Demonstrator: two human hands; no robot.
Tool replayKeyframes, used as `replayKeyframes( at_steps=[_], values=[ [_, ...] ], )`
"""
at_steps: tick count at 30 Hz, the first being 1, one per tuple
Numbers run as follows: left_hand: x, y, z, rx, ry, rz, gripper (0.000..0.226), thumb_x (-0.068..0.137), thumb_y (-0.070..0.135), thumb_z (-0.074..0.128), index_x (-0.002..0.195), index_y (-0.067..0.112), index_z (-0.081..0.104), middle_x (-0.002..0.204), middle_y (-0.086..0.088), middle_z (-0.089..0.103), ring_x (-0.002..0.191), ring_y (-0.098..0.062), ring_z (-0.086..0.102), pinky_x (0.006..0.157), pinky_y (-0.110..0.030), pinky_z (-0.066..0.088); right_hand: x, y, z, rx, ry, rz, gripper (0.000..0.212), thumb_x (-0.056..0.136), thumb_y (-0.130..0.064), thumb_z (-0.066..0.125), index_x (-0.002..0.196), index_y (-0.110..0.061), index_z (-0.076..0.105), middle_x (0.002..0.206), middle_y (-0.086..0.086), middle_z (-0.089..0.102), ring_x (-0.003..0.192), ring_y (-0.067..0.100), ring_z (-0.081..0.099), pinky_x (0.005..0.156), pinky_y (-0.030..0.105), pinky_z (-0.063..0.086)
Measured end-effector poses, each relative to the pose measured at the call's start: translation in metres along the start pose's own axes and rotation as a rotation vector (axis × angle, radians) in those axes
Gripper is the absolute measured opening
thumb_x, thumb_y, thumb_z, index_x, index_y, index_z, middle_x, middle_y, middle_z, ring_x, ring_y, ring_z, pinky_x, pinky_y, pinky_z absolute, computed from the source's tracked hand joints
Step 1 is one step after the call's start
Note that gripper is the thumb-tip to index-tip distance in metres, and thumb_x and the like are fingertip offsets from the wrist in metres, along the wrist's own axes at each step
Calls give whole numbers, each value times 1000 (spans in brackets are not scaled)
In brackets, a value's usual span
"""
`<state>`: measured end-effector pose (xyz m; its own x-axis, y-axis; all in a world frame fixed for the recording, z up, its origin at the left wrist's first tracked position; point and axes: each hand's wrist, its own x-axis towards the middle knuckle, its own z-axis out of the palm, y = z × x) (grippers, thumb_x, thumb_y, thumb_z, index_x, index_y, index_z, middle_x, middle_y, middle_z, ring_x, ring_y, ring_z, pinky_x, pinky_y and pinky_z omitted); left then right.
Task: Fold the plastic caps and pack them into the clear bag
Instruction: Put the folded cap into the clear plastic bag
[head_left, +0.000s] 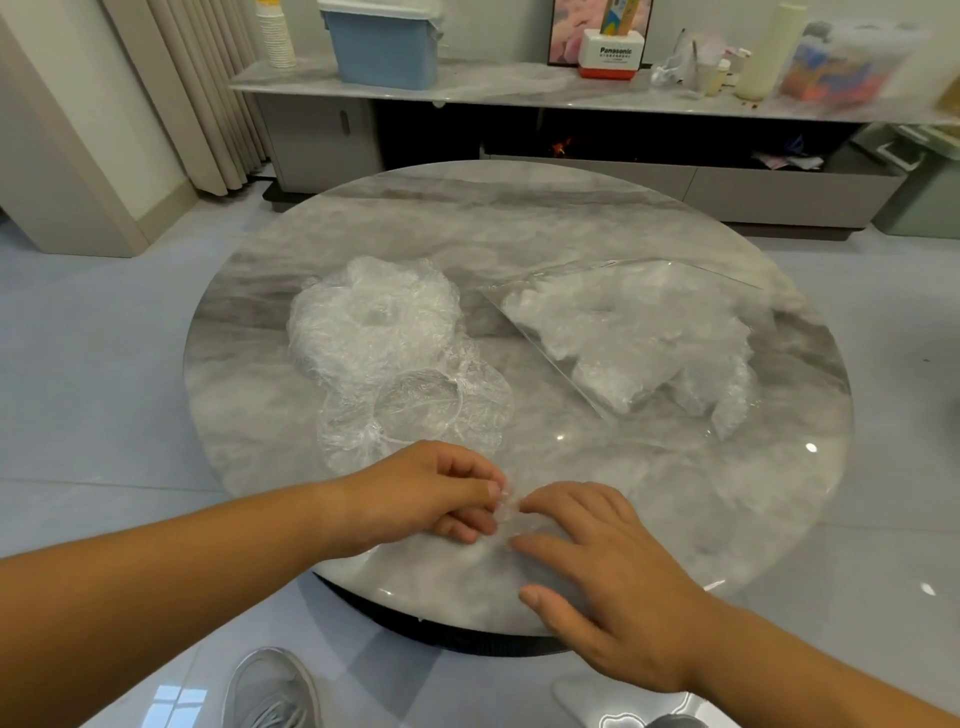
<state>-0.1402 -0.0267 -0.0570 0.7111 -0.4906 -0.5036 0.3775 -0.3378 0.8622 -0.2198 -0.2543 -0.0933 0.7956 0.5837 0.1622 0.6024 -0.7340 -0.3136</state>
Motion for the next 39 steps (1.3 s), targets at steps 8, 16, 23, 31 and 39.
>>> replayKeyframes(
  at_steps=[8,16,23,31,39],
  values=[
    [6,12,6,195,-98,-15,39,97,-7,44,118,16,68,117,-1,73,101,-21,73,90,-33,58,-10,0,-8,49,118,-78,42,94,-39,62,133,-23,60,151,-1,47,135,20,45,109,38,35],
    [14,16,9,261,-43,2,17,94,4,65,110,10,66,98,-8,74,81,-20,75,73,-30,60,-20,4,3,-109,66,-24,29,96,-44,56,107,-21,68,112,-4,59,110,19,54,101,41,41],
    [34,30,17,812,84,110,37,76,37,86,106,24,69,92,9,69,82,-3,65,81,-23,55,-24,8,1,-132,11,-68,34,95,-45,56,112,-18,70,117,-4,62,120,21,54,108,35,36],
    [43,34,23,739,-29,-103,28,77,33,86,96,18,72,73,8,66,69,-9,62,63,-20,51,-30,18,-11,-90,-56,-83,41,96,-49,56,125,-22,69,135,-11,62,141,19,43,118,33,28],
    [37,30,13,-1,67,-67,17,85,9,77,87,10,60,76,-9,58,66,-17,55,63,-26,48,-15,9,-31,526,221,482,35,95,-55,51,122,-37,65,122,-25,53,121,-3,52,102,15,39]
  ],
)
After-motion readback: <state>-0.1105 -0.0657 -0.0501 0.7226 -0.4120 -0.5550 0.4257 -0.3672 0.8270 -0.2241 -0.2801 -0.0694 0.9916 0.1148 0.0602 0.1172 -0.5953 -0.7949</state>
